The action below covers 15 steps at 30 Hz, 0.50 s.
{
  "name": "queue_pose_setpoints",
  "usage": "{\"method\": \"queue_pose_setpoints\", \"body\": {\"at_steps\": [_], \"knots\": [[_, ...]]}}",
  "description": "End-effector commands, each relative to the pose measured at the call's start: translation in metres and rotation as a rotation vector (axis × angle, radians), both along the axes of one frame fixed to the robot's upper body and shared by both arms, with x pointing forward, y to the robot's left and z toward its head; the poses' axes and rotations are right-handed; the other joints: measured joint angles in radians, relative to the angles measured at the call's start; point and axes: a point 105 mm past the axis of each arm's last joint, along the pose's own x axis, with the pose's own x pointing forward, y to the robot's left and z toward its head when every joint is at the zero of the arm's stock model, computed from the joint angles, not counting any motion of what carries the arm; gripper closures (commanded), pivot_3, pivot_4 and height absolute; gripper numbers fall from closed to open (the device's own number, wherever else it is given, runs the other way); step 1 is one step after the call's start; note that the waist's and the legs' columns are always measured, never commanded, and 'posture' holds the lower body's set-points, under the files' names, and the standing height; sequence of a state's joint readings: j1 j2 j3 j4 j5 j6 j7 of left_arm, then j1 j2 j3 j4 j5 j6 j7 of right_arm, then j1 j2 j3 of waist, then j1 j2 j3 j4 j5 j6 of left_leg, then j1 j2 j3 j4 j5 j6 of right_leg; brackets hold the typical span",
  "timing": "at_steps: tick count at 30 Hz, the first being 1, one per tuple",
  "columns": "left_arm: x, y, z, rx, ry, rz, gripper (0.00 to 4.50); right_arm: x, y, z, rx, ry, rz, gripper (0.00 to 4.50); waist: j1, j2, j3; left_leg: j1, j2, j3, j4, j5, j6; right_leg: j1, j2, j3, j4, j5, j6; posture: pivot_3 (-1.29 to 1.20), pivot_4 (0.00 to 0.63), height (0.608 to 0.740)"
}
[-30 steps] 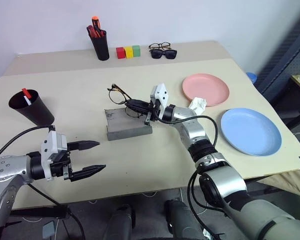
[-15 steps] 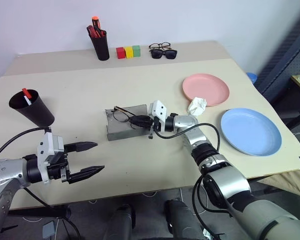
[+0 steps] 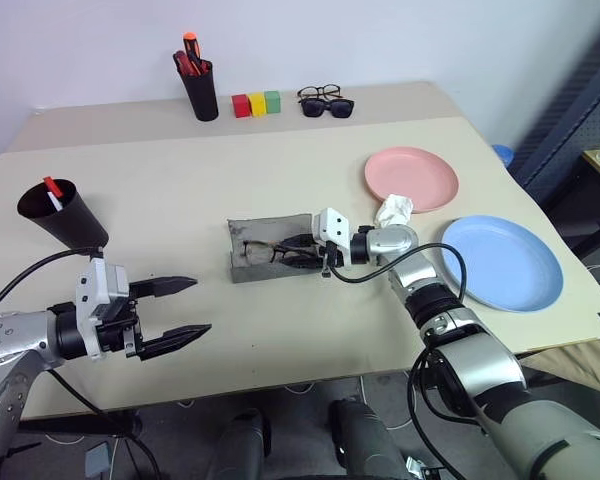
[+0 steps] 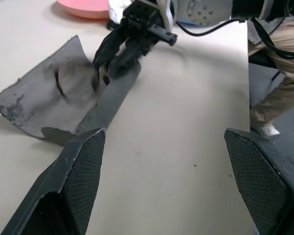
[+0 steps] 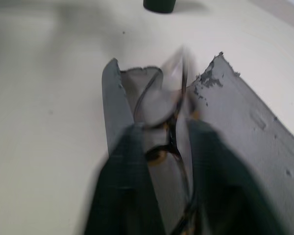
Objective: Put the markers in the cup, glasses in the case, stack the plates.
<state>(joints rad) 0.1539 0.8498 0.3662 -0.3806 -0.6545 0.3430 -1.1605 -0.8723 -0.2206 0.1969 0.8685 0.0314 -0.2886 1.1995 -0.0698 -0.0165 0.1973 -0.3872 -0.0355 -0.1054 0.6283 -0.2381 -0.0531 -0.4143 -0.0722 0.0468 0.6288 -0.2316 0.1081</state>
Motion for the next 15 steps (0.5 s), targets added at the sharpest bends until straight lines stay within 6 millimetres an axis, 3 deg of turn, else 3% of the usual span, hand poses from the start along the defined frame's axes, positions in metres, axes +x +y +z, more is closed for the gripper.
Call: {"method": "queue_pose_setpoints", "body": {"at_steps": [1,3,8,11,13,15], "knots": [[0.007,0.001,0.008,-0.046,-0.019,0.032,0.52,0.004,0.000,0.016,0.019,-0.029,-0.001,0.92,0.000,0.000,0.000,0.000,0.000,0.000,0.000,0.000,0.000,0.000,0.000,0.000,0.000,0.000,0.000,0.00,0.150,0.740],[0.017,0.004,0.016,-0.090,-0.036,0.077,0.52,0.005,-0.004,0.023,0.046,-0.024,-0.016,0.03,0.001,0.000,0.000,0.000,0.000,0.000,0.000,0.000,0.000,0.000,0.000,0.000,0.000,0.000,0.000,0.00,0.150,0.740],[0.047,0.010,0.035,-0.129,-0.107,0.170,0.52,-0.003,-0.026,0.053,0.109,-0.075,-0.047,0.03,0.011,0.000,0.000,-0.001,0.000,-0.001,0.002,0.000,0.000,0.001,0.000,0.000,0.000,0.000,0.000,0.00,0.150,0.740],[0.074,0.010,0.041,-0.100,-0.161,0.188,0.52,-0.022,-0.061,0.071,0.117,-0.099,-0.126,0.03,0.029,0.000,0.000,-0.001,-0.001,-0.002,0.002,0.000,0.000,0.001,0.000,-0.001,0.000,0.000,0.002,0.00,0.150,0.740],[0.087,0.011,0.037,-0.071,-0.156,0.199,0.52,-0.036,-0.079,0.071,0.093,-0.099,-0.184,0.03,0.036,0.000,0.000,-0.002,-0.001,-0.003,0.001,0.000,0.000,0.001,0.000,-0.002,-0.001,-0.001,0.003,0.00,0.150,0.740],[0.104,0.009,0.032,-0.048,-0.140,0.173,1.08,-0.056,-0.111,0.059,0.024,-0.086,-0.308,0.00,0.044,0.000,0.000,-0.003,-0.002,-0.003,0.001,0.000,0.000,0.001,-0.001,-0.002,-0.001,-0.001,0.003,0.00,0.150,0.740]]}}
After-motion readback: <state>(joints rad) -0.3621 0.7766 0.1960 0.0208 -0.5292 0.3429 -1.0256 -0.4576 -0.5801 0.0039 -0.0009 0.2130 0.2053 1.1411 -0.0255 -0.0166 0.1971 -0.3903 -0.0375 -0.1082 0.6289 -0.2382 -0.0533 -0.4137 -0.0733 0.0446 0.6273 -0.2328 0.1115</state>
